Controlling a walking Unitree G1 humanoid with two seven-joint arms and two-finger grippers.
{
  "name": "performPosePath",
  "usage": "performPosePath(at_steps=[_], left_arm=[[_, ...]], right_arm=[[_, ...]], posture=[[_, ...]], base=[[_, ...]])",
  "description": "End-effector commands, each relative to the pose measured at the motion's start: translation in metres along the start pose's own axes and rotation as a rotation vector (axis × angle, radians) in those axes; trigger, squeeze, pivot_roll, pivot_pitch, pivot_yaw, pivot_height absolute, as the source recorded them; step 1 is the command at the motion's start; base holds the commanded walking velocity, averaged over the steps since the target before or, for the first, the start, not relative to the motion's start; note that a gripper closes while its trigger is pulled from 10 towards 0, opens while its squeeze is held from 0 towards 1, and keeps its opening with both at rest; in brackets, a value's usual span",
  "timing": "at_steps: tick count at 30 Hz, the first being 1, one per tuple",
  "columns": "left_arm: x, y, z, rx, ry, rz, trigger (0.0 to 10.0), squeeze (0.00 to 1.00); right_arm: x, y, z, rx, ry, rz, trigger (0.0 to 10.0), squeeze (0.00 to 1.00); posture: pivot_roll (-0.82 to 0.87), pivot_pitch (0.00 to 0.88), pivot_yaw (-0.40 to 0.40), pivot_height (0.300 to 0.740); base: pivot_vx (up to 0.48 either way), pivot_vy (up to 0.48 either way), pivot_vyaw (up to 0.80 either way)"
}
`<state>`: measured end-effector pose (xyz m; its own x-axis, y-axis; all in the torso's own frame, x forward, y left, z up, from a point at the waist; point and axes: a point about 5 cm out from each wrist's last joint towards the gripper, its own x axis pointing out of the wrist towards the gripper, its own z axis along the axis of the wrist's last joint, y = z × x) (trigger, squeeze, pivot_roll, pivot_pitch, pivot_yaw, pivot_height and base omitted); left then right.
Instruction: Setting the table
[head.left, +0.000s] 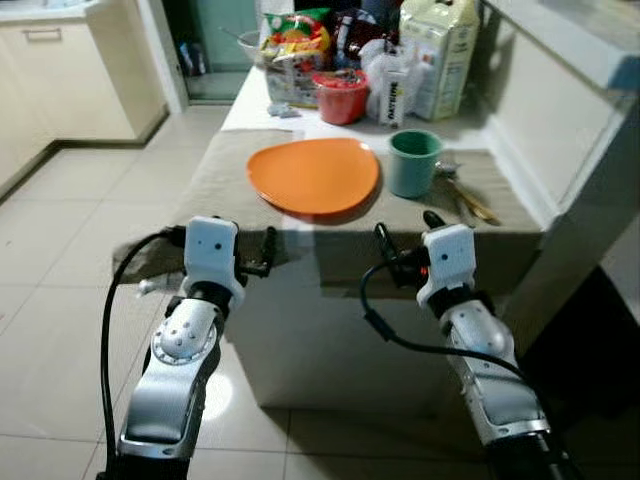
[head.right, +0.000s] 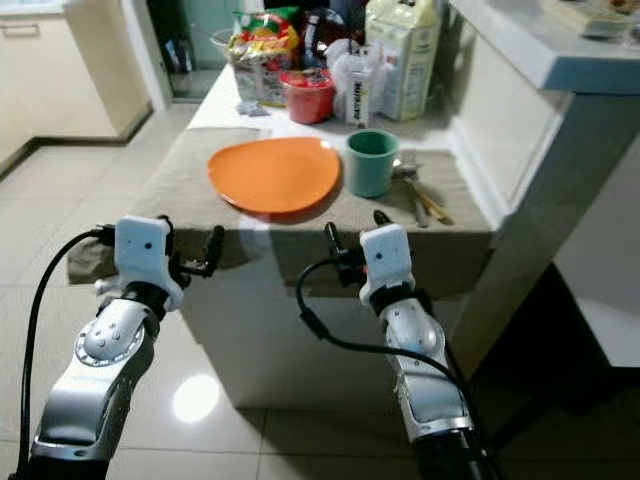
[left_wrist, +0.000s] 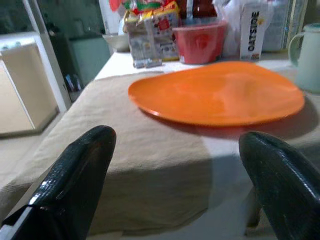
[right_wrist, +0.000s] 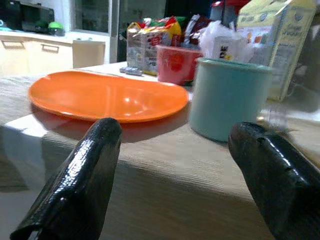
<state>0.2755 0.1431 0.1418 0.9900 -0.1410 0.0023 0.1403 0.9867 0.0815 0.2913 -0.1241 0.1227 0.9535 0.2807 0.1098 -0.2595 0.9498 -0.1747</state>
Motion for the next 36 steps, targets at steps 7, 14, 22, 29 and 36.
performPosePath(at_steps=[7, 14, 22, 29, 36], left_arm=[[0.002, -0.004, -0.001, -0.007, 0.005, -0.010, 10.0, 0.00], [0.002, 0.000, 0.001, -0.014, -0.005, 0.011, 10.0, 0.00], [0.002, -0.001, 0.003, -0.006, -0.017, 0.008, 10.0, 0.00], [0.002, 0.004, 0.005, -0.055, -0.028, 0.025, 10.0, 0.00], [0.006, 0.023, 0.009, -0.107, -0.027, 0.077, 10.0, 0.00]], right_arm=[[0.001, -0.006, 0.001, -0.018, -0.005, -0.010, 10.0, 0.00], [0.000, -0.006, 0.001, -0.017, -0.004, -0.011, 10.0, 0.00], [0.000, -0.014, 0.006, -0.049, -0.041, -0.085, 10.0, 0.00], [0.001, -0.040, 0.004, -0.044, -0.007, -0.245, 10.0, 0.00], [0.003, -0.045, 0.007, 0.066, 0.008, -0.303, 10.0, 0.00]], posture=[[-0.14, 0.000, 0.045, 0.740], [-0.14, 0.000, 0.045, 0.740], [-0.14, 0.000, 0.046, 0.740], [-0.14, 0.000, 0.047, 0.740], [-0.14, 0.000, 0.050, 0.740]], base=[[0.386, -0.247, 0.00], [0.059, 0.000, 0.00], [0.000, 0.000, 0.00], [0.000, 0.000, 0.00], [0.000, 0.000, 0.00]])
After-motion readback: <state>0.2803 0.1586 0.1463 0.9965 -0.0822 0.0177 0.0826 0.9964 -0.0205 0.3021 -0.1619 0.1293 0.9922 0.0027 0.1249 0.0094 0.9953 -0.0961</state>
